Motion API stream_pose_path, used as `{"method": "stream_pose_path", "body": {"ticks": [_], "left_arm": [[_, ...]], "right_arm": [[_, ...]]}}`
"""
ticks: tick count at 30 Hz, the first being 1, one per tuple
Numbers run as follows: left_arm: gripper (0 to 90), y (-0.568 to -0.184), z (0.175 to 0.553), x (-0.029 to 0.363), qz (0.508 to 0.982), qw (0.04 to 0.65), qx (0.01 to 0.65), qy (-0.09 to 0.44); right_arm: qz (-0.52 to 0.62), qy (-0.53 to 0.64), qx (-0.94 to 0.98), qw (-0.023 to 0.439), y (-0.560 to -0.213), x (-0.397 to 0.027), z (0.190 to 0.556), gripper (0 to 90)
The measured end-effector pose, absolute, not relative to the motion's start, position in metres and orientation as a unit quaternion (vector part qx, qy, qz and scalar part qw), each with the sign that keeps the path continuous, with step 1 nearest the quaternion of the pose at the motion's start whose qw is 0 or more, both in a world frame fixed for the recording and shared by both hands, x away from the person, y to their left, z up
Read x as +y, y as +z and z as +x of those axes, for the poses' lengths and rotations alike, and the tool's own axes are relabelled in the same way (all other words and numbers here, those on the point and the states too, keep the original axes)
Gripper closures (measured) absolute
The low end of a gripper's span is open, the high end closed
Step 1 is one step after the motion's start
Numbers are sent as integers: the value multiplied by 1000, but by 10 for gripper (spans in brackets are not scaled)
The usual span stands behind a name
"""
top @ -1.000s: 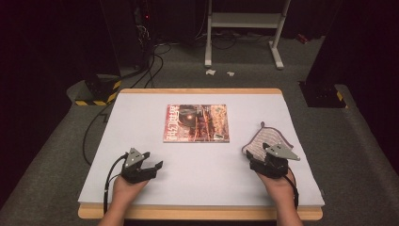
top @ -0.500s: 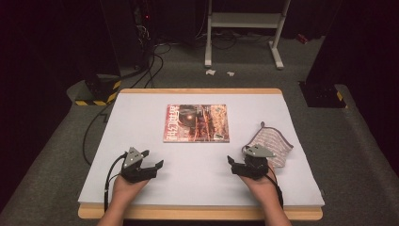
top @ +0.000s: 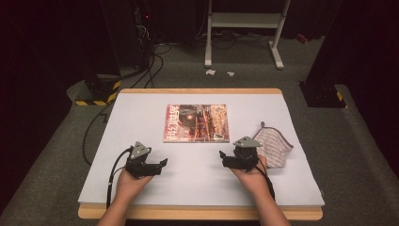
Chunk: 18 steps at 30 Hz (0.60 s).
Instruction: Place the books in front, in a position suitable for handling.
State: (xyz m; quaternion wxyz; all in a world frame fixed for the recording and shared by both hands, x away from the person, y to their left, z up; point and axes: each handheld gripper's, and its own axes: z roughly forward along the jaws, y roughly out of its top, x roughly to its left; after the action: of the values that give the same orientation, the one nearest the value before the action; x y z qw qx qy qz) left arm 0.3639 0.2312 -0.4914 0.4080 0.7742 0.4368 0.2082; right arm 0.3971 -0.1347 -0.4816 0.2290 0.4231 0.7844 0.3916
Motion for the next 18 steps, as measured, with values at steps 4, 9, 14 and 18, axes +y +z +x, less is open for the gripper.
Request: {"method": "stream_pose_path", "body": {"ticks": [4,9,14,18], "left_arm": [[170,-493,382,230,769,402,452,205],[219,-496,405,229,764,397,466,204],[234,-500,427,223,761,394,481,184],[254,-500,439,220,751,403,492,179]], "right_arm": [[429,380,787,230,-482,-129,407,156],[438,366,790,225,-484,-123,420,214],[442,360,790,227,-487,-118,433,252],[453,360,787,215,-489,-114,443,279]]}}
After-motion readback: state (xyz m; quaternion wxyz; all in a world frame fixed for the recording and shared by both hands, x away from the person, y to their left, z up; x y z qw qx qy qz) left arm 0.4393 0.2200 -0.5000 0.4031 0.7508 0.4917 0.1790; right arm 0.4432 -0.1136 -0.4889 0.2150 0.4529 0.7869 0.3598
